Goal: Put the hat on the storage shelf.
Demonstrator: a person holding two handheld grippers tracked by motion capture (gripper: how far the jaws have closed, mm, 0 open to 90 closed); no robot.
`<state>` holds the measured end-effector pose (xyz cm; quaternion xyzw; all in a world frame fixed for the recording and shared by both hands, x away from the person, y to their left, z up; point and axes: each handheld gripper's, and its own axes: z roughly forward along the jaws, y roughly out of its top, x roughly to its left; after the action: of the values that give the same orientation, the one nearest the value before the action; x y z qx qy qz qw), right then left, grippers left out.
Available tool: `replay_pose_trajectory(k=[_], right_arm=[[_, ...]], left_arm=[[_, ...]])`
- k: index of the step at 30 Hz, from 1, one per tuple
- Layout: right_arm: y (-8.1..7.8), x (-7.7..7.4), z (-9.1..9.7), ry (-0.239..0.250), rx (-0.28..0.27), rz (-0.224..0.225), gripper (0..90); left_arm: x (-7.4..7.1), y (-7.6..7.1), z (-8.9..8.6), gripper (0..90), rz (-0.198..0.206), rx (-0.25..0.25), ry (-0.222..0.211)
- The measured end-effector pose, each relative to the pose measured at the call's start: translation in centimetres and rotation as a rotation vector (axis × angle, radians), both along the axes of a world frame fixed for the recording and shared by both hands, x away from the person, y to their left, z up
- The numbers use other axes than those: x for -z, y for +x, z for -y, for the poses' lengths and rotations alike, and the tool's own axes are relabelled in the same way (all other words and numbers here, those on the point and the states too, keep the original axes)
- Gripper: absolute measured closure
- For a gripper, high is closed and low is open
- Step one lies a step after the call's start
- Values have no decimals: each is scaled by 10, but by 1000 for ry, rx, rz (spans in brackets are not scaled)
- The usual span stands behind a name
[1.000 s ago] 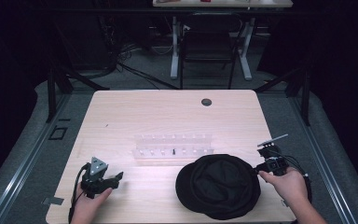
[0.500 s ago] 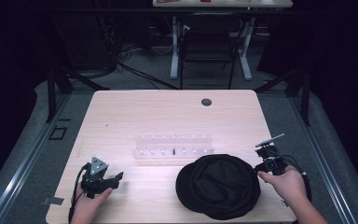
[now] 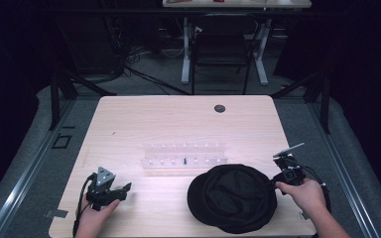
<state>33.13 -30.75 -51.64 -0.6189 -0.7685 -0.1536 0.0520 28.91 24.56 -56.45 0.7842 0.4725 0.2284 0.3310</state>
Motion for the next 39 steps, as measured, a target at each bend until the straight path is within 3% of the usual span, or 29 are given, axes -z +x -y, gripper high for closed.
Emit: replay_pose_trajectory(k=[2,5,6,12,13,18,21,22,26,32,33,36,38,39], right_arm=[[0,1,-2,7,9,9,839],[0,-1,-2,7,-28,-14,877],[-1,0,-3,28,1,6,879],[-1,-1,5,89,25,-24,882],[-1,-1,7,81,11,-35,883],[-2,-3,11,154,50,-33,883],[-1,-8,16,166,18,-67,883],[-3,-8,15,187,60,-51,883],[-4,-12,18,235,77,-56,884],[-5,-20,21,281,60,-58,883],[-7,-23,20,300,81,-49,883],[-9,-26,21,309,77,-52,883],[-10,-28,20,323,82,-52,883],[-10,-30,21,322,73,-60,883]], left_arm=[[0,0,0,315,0,0,1],[0,0,0,315,1,-1,0],[0,0,0,315,2,-3,-1],[0,0,-1,315,3,-9,-3],[-1,0,-1,315,4,-9,-4],[-1,-1,0,315,4,-7,-1],[-1,-1,0,317,4,-6,-3],[-1,-1,0,318,4,-6,-3],[-1,-1,-1,325,4,-13,-1],[-5,0,-3,317,11,-45,-16],[-6,0,-5,358,8,-47,-21],[-8,0,-7,424,8,-38,-18],[-9,-1,-9,465,16,-22,-51],[-10,-2,-9,548,18,-8,-79]])
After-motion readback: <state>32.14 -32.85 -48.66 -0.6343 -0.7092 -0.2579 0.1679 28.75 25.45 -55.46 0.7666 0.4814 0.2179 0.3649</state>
